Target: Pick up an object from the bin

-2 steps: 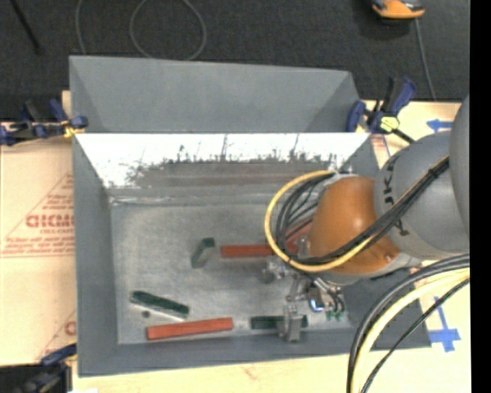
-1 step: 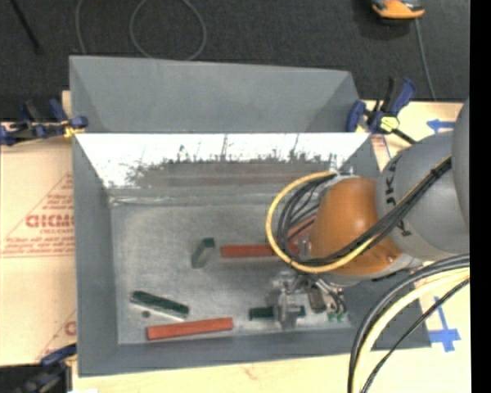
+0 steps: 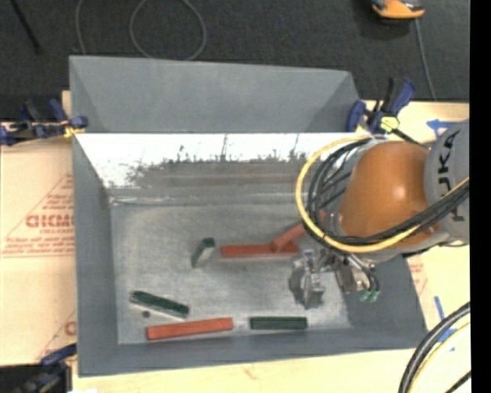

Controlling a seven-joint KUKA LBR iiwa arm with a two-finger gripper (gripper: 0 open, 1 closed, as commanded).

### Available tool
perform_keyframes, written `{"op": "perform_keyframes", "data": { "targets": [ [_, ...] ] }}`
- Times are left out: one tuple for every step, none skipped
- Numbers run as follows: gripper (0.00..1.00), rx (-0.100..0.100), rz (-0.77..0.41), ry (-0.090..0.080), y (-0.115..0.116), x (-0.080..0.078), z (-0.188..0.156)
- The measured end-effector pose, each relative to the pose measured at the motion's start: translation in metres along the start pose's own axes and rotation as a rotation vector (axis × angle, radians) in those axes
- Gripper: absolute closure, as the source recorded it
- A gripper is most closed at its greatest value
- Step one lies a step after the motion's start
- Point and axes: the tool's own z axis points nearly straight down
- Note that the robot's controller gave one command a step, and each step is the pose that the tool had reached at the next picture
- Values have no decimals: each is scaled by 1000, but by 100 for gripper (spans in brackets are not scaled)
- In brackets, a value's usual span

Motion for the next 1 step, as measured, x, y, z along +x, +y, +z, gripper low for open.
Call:
{"op": "perform_keyframes", "data": {
  "targets": [
    [0,-1,-3,7,1,1,4]
  ]
}}
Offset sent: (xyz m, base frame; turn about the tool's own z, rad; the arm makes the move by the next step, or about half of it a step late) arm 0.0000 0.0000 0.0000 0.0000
